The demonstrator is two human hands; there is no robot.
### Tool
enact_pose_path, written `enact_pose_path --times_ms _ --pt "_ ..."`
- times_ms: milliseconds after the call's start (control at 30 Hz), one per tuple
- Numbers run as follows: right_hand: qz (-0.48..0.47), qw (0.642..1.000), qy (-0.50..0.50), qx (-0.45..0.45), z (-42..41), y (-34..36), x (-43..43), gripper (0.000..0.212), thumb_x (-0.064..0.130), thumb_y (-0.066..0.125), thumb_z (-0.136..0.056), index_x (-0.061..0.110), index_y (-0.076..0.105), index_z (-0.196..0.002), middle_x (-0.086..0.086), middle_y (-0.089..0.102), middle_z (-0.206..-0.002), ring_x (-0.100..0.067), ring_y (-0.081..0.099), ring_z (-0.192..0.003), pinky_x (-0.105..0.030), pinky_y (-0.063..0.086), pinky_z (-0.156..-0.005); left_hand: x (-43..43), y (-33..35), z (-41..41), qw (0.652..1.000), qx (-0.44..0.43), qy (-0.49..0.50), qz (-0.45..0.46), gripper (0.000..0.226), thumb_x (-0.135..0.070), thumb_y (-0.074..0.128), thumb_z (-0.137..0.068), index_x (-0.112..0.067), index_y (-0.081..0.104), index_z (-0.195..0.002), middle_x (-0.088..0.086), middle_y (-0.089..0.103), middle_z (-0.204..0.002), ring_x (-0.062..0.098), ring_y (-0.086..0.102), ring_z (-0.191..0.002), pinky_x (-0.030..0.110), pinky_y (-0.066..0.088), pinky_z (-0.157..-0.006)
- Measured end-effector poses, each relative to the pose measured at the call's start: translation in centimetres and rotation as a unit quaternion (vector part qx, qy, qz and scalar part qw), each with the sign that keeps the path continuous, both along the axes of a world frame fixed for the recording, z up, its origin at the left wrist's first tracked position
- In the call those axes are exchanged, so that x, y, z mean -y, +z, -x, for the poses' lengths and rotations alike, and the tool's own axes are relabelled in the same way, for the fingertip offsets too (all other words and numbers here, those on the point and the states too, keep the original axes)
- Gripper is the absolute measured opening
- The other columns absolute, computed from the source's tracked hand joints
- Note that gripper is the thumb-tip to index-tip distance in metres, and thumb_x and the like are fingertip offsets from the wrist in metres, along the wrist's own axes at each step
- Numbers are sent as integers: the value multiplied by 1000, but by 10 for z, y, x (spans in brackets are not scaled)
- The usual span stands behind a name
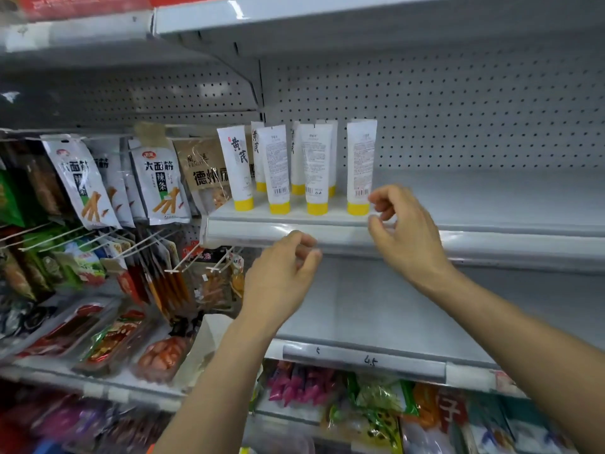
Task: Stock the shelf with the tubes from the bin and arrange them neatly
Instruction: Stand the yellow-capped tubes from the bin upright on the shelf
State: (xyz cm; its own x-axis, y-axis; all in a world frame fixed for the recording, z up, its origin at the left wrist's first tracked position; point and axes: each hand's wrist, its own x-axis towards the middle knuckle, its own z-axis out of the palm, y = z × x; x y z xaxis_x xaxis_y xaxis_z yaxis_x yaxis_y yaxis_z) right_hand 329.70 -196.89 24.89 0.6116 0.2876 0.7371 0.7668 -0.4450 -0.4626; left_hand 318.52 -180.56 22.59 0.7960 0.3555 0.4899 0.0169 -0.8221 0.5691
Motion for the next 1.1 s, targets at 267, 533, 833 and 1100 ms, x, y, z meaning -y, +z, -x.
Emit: enact_pose_path --times_ms 267,533,833,1100 --pt "154 980 122 -37 51 -91 1 18 16 55 -90 24 58 -105 16 54 -97 -7 55 -86 -34 51 -73 7 -82 59 994 -71 43 76 21 -34 56 -94 -24 60 -112 -12 63 -89 4 59 -78 35 52 -76" --pt "316 907 228 -159 94 -202 -55 16 21 56 -89 26 60 -104 10 61 -106 -11 59 -93 -36 51 -76 -50 -192 136 958 -277 52 50 25 -33 54 -96 -20 59 -117 -12 58 -88 6 56 -80 26 46 -73" --pt "460 781 243 -346 112 -378 -140 19 23 54 -90 17 60 -107 -1 65 -107 -20 62 -101 -33 49 -84 -148 -366 167 872 -437 105 194 20 -28 61 -89 -19 66 -106 -1 68 -94 26 66 -96 32 51 -84" --pt "552 689 110 -457 115 -526 -174 46 19 57 -89 4 46 -132 -15 54 -134 -32 52 -124 -35 46 -94 -176 -507 163 712 -680 -109 -142 52 -25 62 -86 -27 47 -136 4 46 -137 25 42 -129 41 42 -101"
